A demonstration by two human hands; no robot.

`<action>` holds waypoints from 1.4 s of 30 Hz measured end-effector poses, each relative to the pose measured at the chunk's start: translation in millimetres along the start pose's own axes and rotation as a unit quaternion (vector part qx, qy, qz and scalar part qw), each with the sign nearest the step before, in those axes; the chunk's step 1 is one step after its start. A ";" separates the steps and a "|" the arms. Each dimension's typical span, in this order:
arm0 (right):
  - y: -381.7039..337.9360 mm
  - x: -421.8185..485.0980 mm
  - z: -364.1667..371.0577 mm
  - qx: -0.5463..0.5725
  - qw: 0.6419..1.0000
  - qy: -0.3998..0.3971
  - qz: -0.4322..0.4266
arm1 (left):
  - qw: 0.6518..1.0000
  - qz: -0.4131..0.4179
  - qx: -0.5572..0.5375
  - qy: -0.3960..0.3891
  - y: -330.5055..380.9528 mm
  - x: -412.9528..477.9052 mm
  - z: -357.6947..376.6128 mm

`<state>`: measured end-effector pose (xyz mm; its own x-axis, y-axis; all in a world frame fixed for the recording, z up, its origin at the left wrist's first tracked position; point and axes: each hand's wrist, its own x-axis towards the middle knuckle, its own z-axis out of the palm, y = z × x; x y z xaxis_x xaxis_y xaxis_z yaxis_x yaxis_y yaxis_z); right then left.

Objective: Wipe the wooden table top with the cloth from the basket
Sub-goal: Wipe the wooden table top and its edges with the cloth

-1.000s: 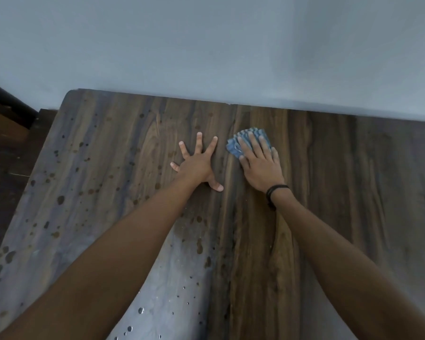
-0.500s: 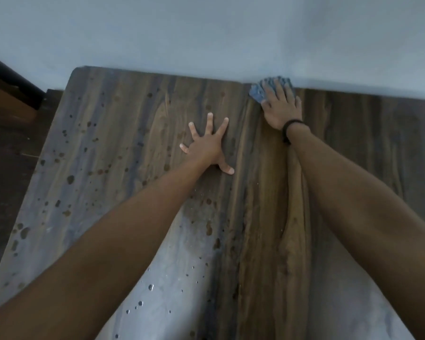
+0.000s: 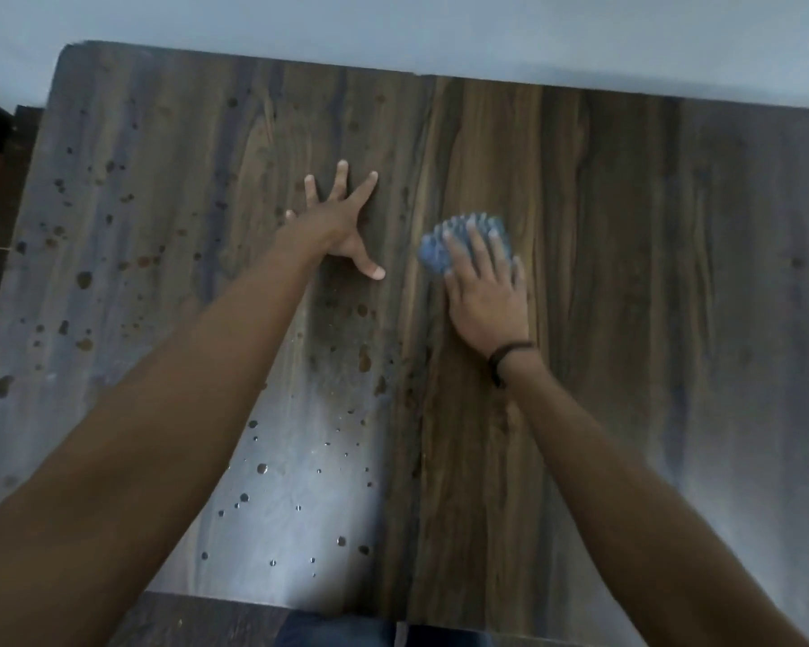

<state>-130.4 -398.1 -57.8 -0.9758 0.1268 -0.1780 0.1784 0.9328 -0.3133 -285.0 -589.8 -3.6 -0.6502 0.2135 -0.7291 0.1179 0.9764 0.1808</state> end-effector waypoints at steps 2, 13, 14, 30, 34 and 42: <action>8.8 52.9 -15.3 0.009 1.000 -0.003 -0.004 | 1.000 0.005 -0.002 0.015 -12.6 -5.8 12.9; -18.8 -50.1 7.1 -0.010 0.998 -0.021 -0.051 | 0.999 0.021 0.009 0.033 -18.0 -7.7 13.6; -18.1 -75.2 11.3 -0.012 0.997 -0.032 -0.064 | 0.999 0.020 0.009 0.033 -17.4 -8.2 13.0; 9.4 -129.0 18.1 -0.091 0.965 -0.063 -0.238 | 0.999 0.036 0.000 0.039 -42.4 -45.8 54.5; 3.7 -70.4 0.2 -0.035 0.995 -0.034 -0.082 | 0.998 0.020 0.009 0.061 -31.8 -60.0 56.2; 22.4 -188.8 30.3 -0.096 0.934 -0.070 -0.336 | 0.999 0.014 -0.031 0.026 -53.1 -117.9 137.4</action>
<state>61.7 -411.4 -59.4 -0.8311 -0.5417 -0.1258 -0.5072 0.8311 -0.2281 -111.5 -662.5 -18.0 -0.6851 0.2369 -0.6889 0.0906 0.9660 0.2420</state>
